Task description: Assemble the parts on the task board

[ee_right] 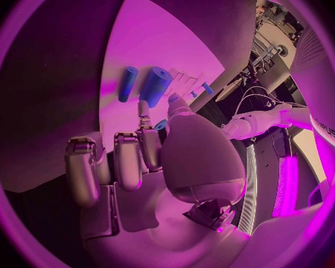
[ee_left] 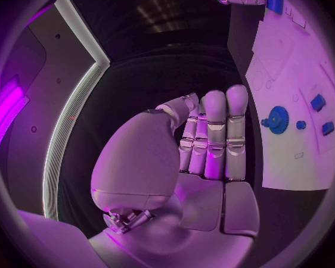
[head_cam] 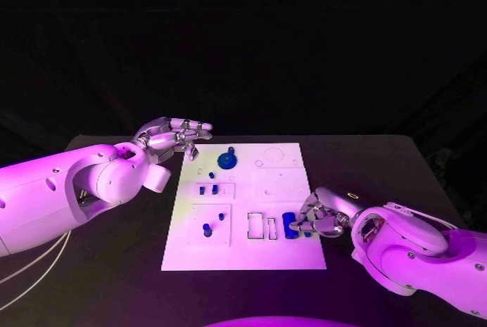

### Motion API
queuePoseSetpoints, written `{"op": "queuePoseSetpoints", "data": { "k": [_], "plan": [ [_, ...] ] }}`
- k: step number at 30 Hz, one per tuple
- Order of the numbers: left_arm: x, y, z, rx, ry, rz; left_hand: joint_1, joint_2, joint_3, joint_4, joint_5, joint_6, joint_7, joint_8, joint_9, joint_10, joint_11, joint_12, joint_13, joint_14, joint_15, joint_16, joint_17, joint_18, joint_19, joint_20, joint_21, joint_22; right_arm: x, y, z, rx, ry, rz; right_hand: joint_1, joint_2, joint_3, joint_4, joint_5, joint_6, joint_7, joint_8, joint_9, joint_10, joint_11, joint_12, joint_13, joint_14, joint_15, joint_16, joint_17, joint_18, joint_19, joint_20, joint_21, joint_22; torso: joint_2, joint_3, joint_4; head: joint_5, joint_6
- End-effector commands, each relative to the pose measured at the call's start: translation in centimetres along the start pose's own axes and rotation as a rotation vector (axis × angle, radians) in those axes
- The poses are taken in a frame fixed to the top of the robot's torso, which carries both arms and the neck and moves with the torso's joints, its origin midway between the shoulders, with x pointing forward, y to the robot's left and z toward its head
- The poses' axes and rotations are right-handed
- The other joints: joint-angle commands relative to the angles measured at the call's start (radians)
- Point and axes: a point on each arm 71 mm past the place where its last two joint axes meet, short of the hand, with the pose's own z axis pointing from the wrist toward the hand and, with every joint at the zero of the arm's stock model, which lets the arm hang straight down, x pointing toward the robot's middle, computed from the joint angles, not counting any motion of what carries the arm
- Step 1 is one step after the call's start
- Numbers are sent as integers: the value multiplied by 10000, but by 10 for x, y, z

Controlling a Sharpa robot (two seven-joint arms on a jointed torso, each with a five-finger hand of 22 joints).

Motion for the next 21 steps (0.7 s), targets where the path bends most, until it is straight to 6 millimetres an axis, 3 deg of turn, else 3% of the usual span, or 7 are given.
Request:
{"op": "queuePoseSetpoints", "data": {
  "k": [1,21],
  "plan": [
    [3,-1,0,80,209,-12,-66,8,-37,10,5,-31,9,-50,-10,-76,-26,64,11,-66,11,-38,-8,127,-23,41,-41,-16,1,0,2,116,-57,-132,-14,59,-72,18,48,-80,-17,61,14,-51,7,-55,7,782,-43,61,1189,-64,1045,-35,35,2635,-3,-1,14,-45,-13],
    [2,0,0,26,202,-11,-107,33,-58,43,8,-40,11,-52,-14,-95,-24,73,11,-67,13,-30,-26,132,-24,44,-85,-56,22,-1,18,369,746,-348,-112,160,-261,54,92,-149,0,74,119,-122,25,-132,-12,768,-25,42,1162,-64,1045,-18,35,2635,4,11,5,4,-21]
  ]
}}
